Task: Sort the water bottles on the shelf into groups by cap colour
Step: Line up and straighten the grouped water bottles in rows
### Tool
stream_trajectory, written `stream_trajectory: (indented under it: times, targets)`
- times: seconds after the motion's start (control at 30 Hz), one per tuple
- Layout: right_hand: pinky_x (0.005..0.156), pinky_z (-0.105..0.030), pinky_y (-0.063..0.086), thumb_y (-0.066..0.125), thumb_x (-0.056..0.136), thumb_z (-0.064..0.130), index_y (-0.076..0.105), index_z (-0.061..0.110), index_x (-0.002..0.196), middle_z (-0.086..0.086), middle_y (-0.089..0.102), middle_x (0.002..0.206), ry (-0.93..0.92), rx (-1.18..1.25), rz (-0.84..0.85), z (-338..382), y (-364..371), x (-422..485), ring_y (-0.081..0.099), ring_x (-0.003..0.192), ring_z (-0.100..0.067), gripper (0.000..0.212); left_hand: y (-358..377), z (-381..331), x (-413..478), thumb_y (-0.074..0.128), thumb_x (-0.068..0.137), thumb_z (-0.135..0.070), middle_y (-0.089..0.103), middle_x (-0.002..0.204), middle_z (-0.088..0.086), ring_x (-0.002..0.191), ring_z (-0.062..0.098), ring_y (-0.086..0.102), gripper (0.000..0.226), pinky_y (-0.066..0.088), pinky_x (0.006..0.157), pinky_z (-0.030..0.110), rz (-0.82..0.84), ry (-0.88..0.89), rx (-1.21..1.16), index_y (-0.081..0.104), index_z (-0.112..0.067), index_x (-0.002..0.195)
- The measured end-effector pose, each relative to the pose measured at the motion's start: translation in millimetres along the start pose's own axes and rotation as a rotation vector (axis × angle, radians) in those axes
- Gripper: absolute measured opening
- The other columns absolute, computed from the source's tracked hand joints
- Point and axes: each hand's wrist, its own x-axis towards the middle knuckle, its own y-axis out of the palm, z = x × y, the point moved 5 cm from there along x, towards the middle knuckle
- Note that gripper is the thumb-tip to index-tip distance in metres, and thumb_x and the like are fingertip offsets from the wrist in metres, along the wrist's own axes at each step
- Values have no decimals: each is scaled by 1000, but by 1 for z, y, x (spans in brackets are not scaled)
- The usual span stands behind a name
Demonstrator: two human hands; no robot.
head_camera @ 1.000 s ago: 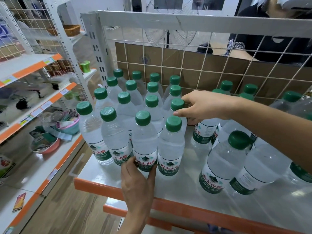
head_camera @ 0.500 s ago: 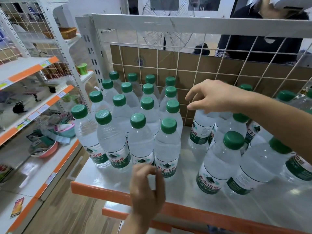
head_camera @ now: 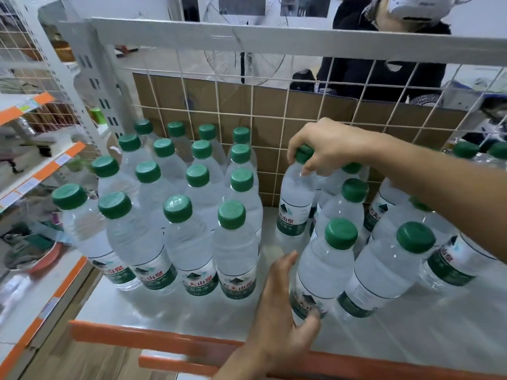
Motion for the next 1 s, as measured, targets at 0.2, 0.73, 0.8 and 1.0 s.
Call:
stream_trajectory:
  times: [0.2, 0.73, 0.8, 1.0]
  targets:
    - [77, -29, 48, 68, 74, 2, 72, 22, 95, -1, 64, 99, -92, 31, -47, 4, -3, 27, 52, 86, -16, 29, 7, -1, 11, 73, 66, -31, 56, 99, -34, 92, -14, 56, 52, 46, 73, 9, 55, -126, -9, 42, -55, 102]
    - [108, -38, 32, 58, 82, -1, 58, 23, 125, -7, 45, 141, -148, 16, -126, 10, -8, 28, 40, 130, -27, 49, 14, 24, 16, 78, 70, -21, 60, 112, -18, 104, -5, 57, 66, 49, 85, 17, -113, -190, -101, 46, -20, 128]
    - [109, -38, 30, 62, 84, 8, 54, 24, 128, -5, 42, 143, -155, 29, -156, 9, -14, 11, 39, 131, -25, 47, 13, 28, 18, 78, 71, -20, 58, 112, -18, 105, -4, 56, 68, 49, 86, 18, -160, -209, -98, 44, -18, 129]
    - [75, -23, 49, 53, 67, 72, 56, 37, 119, 20, 64, 98, -193, 99, 263, 27, -5, -54, 59, 85, 2, 63, 10, 28, 29, 74, 75, -22, 57, 121, -6, 116, 5, 52, 62, 45, 96, 27, -299, -184, -102, 44, -16, 129]
